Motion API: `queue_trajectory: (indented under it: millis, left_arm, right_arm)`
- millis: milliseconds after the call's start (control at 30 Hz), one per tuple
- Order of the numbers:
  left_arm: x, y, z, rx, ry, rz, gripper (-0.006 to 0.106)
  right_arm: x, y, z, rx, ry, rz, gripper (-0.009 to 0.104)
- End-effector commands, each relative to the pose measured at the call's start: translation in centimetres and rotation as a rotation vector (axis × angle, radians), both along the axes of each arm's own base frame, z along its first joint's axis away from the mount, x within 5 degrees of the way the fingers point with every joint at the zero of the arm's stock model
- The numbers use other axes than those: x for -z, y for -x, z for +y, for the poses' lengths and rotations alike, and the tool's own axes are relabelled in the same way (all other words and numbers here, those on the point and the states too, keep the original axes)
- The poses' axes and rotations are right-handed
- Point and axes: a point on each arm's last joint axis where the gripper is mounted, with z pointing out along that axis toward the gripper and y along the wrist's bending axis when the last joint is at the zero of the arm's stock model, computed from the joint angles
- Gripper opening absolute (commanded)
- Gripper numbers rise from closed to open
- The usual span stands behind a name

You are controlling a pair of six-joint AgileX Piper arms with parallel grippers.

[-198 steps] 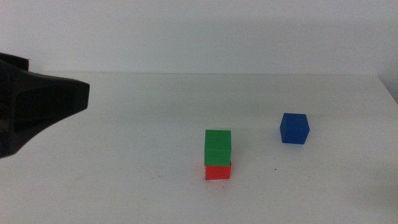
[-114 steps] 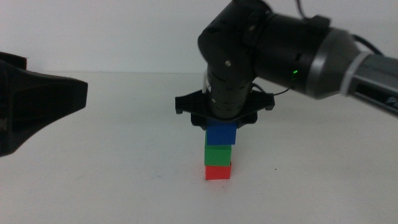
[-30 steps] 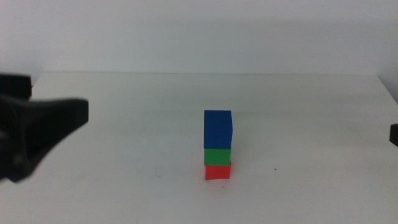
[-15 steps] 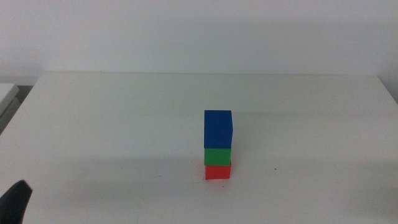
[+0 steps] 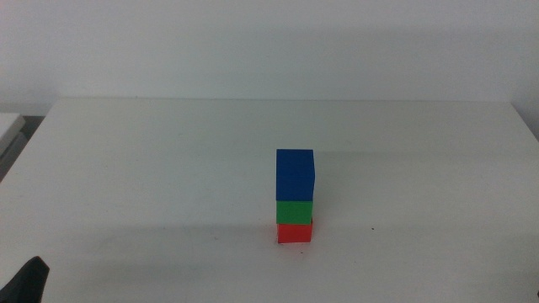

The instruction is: Stack red cubes first, then green, then blue cubes in a specific spot.

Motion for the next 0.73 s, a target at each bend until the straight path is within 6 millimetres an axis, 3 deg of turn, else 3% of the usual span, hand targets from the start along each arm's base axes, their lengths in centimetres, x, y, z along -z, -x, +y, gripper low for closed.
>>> queue_trajectory:
  millis: [0,700]
  left_arm:
    - [-0.09,0.00,0.00,-0.001,0.006,-0.014,0.094]
    - [-0.17,-0.02,0.18,-0.007,-0.072,-0.028,0.094]
  right_arm:
    - [-0.09,-0.04,-0.08,0.007,0.021,-0.024,0.093]
    - [-0.11,-0.04,-0.08,0.007,0.020,-0.026,0.093]
